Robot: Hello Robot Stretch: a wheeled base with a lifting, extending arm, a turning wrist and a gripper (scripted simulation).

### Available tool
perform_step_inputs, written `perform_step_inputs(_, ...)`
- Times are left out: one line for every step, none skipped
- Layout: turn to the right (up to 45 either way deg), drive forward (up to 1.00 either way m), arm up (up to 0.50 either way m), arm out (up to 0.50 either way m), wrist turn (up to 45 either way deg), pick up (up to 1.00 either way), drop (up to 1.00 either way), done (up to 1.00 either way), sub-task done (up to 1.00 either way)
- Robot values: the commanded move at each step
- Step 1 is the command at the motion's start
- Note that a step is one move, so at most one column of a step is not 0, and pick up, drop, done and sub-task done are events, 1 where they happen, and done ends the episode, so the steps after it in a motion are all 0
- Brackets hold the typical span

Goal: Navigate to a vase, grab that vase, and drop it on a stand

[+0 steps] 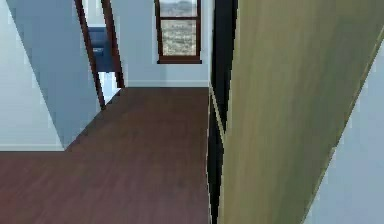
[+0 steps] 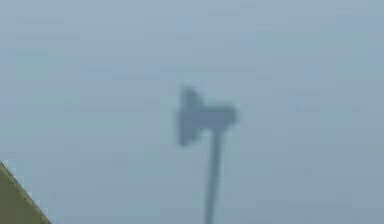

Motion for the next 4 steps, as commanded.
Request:
perform_step_inputs(-45.0, 0.00, 0.00, 0.00, 0.0, 0.00, 0.00, 0.00, 0.00)
perform_step_inputs(-3.0, 0.00, 0.00, 0.00, 0.0, 0.00, 0.00, 0.00, 0.00)
perform_step_inputs(0.0, 0.65, 0.00, 0.00, 0.0, 0.00, 0.00, 0.00, 0.00)
perform_step_inputs(39.0, 0.00, 0.00, 0.00, 0.0, 0.00, 0.00, 0.00, 0.00)
